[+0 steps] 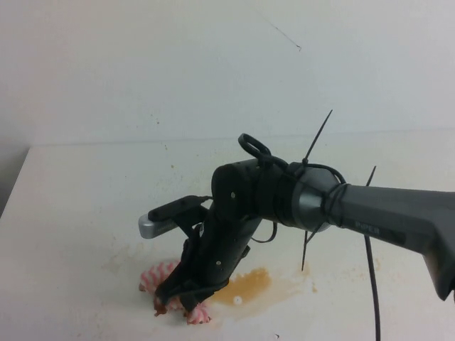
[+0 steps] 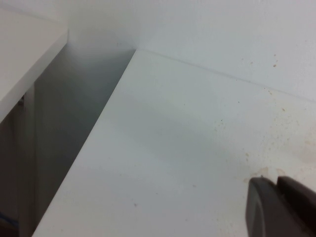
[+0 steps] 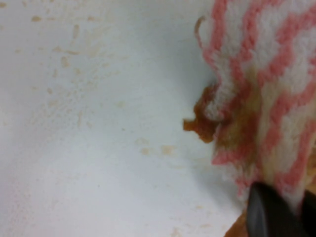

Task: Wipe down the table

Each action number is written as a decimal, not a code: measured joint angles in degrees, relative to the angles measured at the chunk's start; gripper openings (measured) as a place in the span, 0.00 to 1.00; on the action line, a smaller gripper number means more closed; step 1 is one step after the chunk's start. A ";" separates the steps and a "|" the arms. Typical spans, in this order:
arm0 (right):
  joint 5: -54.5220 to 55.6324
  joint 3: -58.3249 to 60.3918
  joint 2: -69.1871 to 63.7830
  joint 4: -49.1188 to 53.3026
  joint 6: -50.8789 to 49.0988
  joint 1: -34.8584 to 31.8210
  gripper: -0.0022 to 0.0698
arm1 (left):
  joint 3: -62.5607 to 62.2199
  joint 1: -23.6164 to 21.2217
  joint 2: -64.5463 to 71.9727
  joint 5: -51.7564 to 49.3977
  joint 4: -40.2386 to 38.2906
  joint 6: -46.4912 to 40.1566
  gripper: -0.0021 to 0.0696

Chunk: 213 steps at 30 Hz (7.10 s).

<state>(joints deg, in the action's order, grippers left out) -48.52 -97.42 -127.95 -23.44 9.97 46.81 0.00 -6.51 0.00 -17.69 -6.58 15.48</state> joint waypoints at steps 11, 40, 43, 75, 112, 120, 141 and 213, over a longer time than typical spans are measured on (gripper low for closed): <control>-2.01 0.48 0.00 1.68 -1.97 -7.57 0.07 | 0.00 0.00 0.00 0.00 0.00 0.00 0.03; 0.01 12.80 9.22 15.52 0.79 -11.19 0.07 | 0.00 0.00 0.00 0.00 0.00 0.00 0.03; 1.93 15.63 9.22 10.38 3.59 -11.19 0.07 | 0.00 0.00 0.00 0.00 0.00 0.00 0.03; 17.76 17.08 16.70 -9.11 14.95 -13.85 0.11 | 0.00 0.00 0.00 0.00 0.00 0.00 0.03; 8.47 49.27 75.19 28.68 -27.42 -13.19 0.04 | 0.00 0.00 0.00 0.00 0.00 0.00 0.03; 16.67 62.29 88.07 40.47 -36.18 -13.07 0.04 | 0.00 0.00 0.00 0.00 0.00 0.00 0.03; 19.24 64.76 89.23 64.02 -40.94 -13.07 0.04 | 0.00 0.00 0.00 0.00 0.00 0.00 0.03; 15.36 80.44 125.39 40.31 -41.07 -41.22 0.03 | 0.00 0.00 0.00 0.00 0.00 0.00 0.03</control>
<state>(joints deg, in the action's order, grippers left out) -33.16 -16.98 -2.56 16.87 -31.09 5.60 0.00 -6.51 0.00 -17.69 -6.58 15.48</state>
